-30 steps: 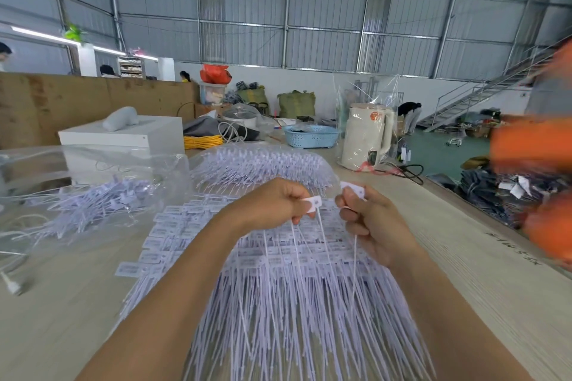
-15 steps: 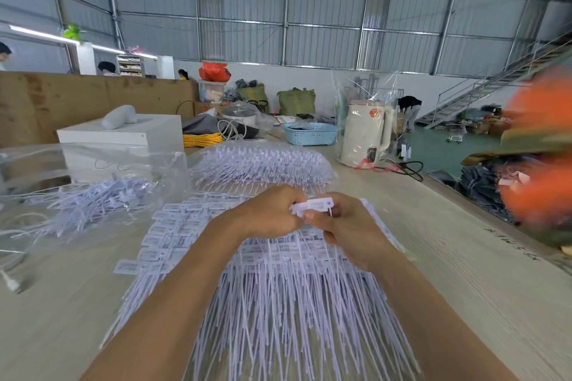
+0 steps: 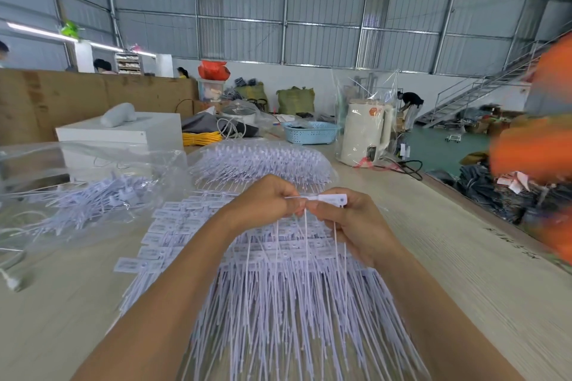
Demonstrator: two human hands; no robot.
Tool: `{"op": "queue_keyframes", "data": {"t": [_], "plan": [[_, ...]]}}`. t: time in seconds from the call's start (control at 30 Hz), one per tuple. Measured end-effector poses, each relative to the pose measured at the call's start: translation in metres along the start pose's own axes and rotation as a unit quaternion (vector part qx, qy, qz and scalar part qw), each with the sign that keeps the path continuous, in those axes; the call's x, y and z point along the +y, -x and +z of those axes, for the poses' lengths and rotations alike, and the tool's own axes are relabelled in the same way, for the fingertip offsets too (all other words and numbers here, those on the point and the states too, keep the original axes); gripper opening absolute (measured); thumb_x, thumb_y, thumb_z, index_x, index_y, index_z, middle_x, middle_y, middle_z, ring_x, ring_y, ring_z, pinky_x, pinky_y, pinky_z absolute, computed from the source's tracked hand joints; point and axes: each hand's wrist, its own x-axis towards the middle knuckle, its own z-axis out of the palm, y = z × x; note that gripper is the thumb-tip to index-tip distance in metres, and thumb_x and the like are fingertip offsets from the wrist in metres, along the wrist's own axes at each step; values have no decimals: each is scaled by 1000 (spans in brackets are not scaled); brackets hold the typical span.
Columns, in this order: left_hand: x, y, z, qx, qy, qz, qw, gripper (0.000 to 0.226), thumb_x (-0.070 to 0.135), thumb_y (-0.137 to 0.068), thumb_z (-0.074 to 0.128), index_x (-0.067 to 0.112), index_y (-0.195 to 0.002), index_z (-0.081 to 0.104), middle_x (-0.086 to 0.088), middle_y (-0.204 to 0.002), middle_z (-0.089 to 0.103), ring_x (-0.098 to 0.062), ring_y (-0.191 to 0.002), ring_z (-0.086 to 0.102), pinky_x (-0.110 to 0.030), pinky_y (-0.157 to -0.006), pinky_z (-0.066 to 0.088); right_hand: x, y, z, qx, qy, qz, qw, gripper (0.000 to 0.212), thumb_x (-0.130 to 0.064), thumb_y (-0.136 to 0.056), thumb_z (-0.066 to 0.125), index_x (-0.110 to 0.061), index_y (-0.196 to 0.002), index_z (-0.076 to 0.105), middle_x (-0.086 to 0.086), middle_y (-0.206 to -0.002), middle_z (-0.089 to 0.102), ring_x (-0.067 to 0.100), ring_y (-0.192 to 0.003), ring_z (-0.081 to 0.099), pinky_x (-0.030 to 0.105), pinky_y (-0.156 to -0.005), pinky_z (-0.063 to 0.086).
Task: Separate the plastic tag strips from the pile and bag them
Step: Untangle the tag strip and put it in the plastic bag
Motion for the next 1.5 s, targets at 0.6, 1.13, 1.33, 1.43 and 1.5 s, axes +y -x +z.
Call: {"op": "queue_keyframes", "data": {"t": [0.6,1.13,1.33,1.43,1.5], "plan": [[-1,3,-7,-22,64,-41,997,33,23,-92,59,17,-59,59,8,-46,50,-5,-45,44,-17,-51,36,4,-8,-23,77,-103,24,991,18,-18,-89,60,-16,-72,55,-1,-62,46,9,-51,38,19,-44,34],[6,7,-10,-60,-21,-32,997,26,-7,-88,45,6,-91,68,-14,-80,49,-20,-66,39,-31,-65,31,-2,-2,13,-43,-68,36,996,24,13,-77,64,4,-98,58,11,-69,45,5,-40,33,16,-34,27],[9,7,-12,-60,27,-21,998,49,-6,-87,52,17,-129,40,-4,-83,51,-12,-64,46,-24,-58,37,0,-2,21,-20,-44,31,998,19,-2,-79,70,-7,-90,55,-5,-52,45,4,-40,34,17,-35,27],[4,7,-17,-24,4,-28,999,50,6,-84,64,22,-125,41,-1,-92,56,-12,-65,57,-28,-67,46,0,-3,18,-17,-66,48,996,17,-1,-80,69,-10,-82,54,-6,-50,43,4,-38,31,15,-34,25],[1,8,-22,-8,-22,-39,999,28,18,-84,68,18,-110,57,4,-86,64,-9,-71,61,-22,-71,48,-1,-4,18,1,-91,52,994,19,0,-80,68,-12,-77,54,0,-57,41,4,-36,29,15,-33,25]]}}
